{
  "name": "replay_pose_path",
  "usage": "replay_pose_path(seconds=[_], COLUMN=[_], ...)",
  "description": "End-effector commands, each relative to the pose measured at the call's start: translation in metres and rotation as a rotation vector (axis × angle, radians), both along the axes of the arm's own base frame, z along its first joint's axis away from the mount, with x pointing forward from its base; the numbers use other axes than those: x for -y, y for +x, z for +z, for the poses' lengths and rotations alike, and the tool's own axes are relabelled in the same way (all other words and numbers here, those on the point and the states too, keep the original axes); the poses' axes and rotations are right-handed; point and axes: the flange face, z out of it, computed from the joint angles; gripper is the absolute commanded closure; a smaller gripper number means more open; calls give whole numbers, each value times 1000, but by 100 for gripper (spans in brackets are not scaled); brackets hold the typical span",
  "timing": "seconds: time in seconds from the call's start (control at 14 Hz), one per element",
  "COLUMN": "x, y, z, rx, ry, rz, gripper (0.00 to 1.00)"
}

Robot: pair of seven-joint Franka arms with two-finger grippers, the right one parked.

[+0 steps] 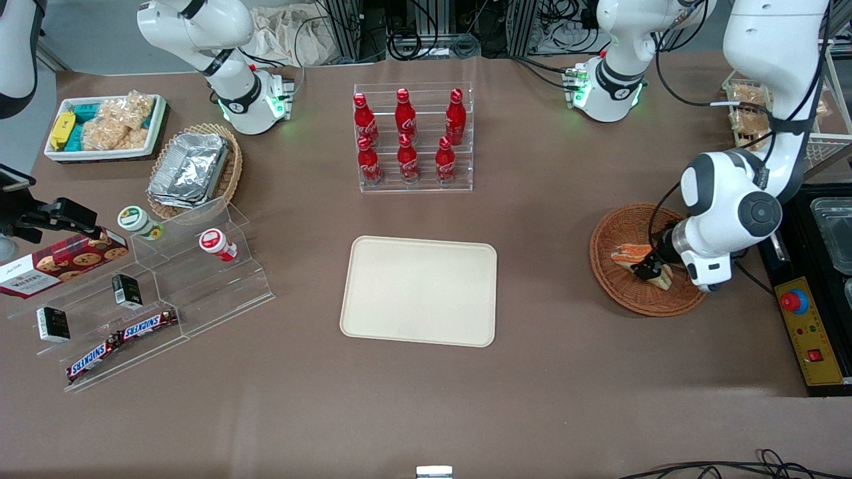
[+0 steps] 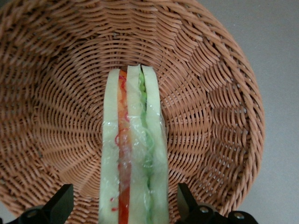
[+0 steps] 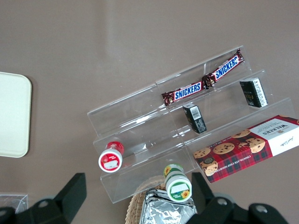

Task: Place sandwich from basket to tray
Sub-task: 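Lower the open left gripper over the sandwich in the wicker basket, then close the left gripper on the sandwich and lift it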

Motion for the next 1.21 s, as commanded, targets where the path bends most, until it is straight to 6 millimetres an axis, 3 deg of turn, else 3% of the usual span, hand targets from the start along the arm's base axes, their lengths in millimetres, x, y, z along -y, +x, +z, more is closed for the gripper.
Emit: replay_pose_path(seconds=[0.0,0.14,0.29,0.36,0.64,0.71,0.86,1.14], x=[-1,-10,-12,-11,7,27,84,216], y=[5,5,8,9,10,14,15,-16], z=[-6,-7,-1,11,107,129,154,162], rx=[12,11,18,31,9,19,50,73], ry=[9,10,10,12,-27,-47,-75,-81], rz=[17,23,4,-14,-308,-348,-430,-678], gripper=[11,58,82,100,100,100,100,100])
